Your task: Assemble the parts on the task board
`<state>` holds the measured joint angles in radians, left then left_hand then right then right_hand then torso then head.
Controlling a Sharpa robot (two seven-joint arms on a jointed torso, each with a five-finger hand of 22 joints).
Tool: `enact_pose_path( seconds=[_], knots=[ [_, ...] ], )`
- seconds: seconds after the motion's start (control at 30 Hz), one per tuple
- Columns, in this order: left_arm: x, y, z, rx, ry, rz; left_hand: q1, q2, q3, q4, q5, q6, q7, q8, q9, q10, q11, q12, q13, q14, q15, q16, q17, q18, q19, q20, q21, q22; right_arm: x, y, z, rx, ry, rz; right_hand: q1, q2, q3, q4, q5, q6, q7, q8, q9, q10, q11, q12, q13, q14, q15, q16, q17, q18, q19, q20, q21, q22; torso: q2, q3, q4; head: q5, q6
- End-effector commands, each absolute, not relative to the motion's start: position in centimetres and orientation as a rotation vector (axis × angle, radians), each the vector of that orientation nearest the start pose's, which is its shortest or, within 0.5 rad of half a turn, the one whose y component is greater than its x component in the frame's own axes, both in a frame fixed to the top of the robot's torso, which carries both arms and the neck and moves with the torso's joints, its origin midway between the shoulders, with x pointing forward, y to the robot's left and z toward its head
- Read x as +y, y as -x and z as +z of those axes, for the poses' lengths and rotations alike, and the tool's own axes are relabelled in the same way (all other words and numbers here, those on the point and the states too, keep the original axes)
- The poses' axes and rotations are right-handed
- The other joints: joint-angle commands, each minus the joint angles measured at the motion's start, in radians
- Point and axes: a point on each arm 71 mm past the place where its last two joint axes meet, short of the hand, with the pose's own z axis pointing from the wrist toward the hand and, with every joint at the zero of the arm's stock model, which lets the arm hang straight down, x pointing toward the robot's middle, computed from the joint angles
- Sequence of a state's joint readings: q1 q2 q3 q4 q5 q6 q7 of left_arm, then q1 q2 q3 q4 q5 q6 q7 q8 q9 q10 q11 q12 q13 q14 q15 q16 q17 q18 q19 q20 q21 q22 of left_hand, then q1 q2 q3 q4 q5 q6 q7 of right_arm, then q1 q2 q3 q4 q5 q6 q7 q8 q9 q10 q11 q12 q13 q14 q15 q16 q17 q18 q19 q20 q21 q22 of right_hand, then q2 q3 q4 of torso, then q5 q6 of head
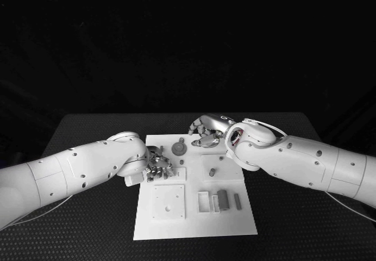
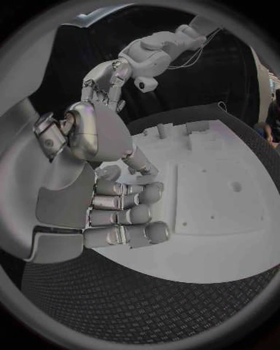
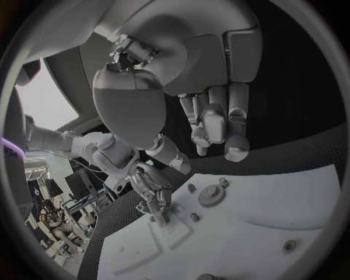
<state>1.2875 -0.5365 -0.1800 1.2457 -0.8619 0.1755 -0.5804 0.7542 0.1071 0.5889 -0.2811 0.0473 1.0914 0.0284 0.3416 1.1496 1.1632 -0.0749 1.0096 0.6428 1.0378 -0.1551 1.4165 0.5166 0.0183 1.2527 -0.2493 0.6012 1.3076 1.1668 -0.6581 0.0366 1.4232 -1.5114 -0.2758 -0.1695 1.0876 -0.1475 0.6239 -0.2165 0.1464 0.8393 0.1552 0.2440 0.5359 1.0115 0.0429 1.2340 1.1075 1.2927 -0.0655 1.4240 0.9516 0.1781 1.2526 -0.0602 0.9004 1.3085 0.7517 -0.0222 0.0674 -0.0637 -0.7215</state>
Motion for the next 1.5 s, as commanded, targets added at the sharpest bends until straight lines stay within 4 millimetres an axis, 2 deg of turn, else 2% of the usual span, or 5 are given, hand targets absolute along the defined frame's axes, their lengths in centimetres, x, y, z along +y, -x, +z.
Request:
enact_pose_path(
  seconds=[0.03,1.0,1.13,1.33,1.5],
  knots=[
    [15.06,-50.61,-25.82,2.532,0.227,-0.319,0.062,0.053,0.016,-0.011,0.003,0.005,0.0,-0.006,0.001,0.004,-0.003,0.007,0.001,0.008,-0.016,0.007,-0.001,0.02,-0.002,-0.011,0.007,0.024,-13.48,-50.37,-18.04,1.659,0.186,0.669,0.001,0.006,0.0,-0.007,0.003,0.0,0.006,-0.006,-0.001,-0.003,0.005,0.001,-0.001,-0.001,0.004,-0.006,0.0,0.084,0.0,-0.008,-0.007,0.016,0.0,0.0001,-0.0001,-0.001,-0.001],
    [14.64,-50.8,-25.8,2.522,0.205,-0.308,0.061,0.048,0.013,-0.004,0.005,0.01,0.001,-0.014,0.001,0.005,-0.003,0.005,0.0,0.009,-0.016,0.007,-0.003,0.017,-0.004,-0.011,0.013,0.022,-13.42,-50.42,-18.07,1.659,0.186,0.669,0.0,0.007,-0.001,-0.008,0.003,0.0,0.006,-0.006,-0.002,-0.003,0.005,0.001,-0.002,-0.002,0.004,-0.007,-0.002,0.084,0.0,-0.007,-0.007,0.016,0.0,0.0008,-0.0007,-0.002,-0.003],
    [14.65,-50.8,-25.81,2.524,0.209,-0.31,0.033,0.032,0.002,0.013,0.006,0.014,0.0,-0.018,0.002,0.006,-0.003,0.004,-0.001,0.009,-0.016,0.006,-0.005,0.016,-0.005,-0.012,0.012,0.02,-13.47,-50.42,-18.07,1.659,0.186,0.668,0.0,0.007,-0.001,-0.008,0.003,0.0,0.006,-0.006,-0.002,-0.003,0.005,0.001,-0.002,-0.002,0.004,-0.008,-0.002,0.084,0.0,-0.007,-0.008,0.016,0.0,0.0009,-0.0003,-0.003,-0.004],
    [14.59,-50.81,-25.82,2.525,0.208,-0.31,0.002,-0.012,-0.01,0.038,0.006,0.015,0.0,-0.026,0.005,0.004,-0.003,0.002,-0.002,0.008,-0.016,0.004,-0.008,0.016,-0.006,-0.014,0.01,0.019,-13.48,-50.42,-18.06,1.659,0.186,0.668,0.0,0.007,-0.001,-0.008,0.003,0.0,0.006,-0.006,-0.002,-0.003,0.005,0.001,-0.002,-0.002,0.004,-0.008,-0.002,0.084,0.0,-0.007,-0.008,0.016,0.0,0.0009,-0.0004,-0.003,-0.004],
    [14.56,-50.81,-25.83,2.527,0.206,-0.309,-0.006,-0.025,-0.016,0.045,0.006,0.016,0.0,-0.028,0.006,0.005,-0.003,0.002,-0.001,0.008,-0.017,0.005,-0.009,0.017,-0.005,-0.015,0.01,0.019,-13.5,-50.42,-18.07,1.659,0.185,0.668,0.0,0.007,-0.001,-0.009,0.003,0.0,0.006,-0.007,-0.002,-0.003,0.005,0.001,-0.002,-0.002,0.004,-0.008,-0.002,0.084,0.0,-0.007,-0.008,0.016,0.0,0.0006,-0.0003,-0.004,-0.005]
  ],
)
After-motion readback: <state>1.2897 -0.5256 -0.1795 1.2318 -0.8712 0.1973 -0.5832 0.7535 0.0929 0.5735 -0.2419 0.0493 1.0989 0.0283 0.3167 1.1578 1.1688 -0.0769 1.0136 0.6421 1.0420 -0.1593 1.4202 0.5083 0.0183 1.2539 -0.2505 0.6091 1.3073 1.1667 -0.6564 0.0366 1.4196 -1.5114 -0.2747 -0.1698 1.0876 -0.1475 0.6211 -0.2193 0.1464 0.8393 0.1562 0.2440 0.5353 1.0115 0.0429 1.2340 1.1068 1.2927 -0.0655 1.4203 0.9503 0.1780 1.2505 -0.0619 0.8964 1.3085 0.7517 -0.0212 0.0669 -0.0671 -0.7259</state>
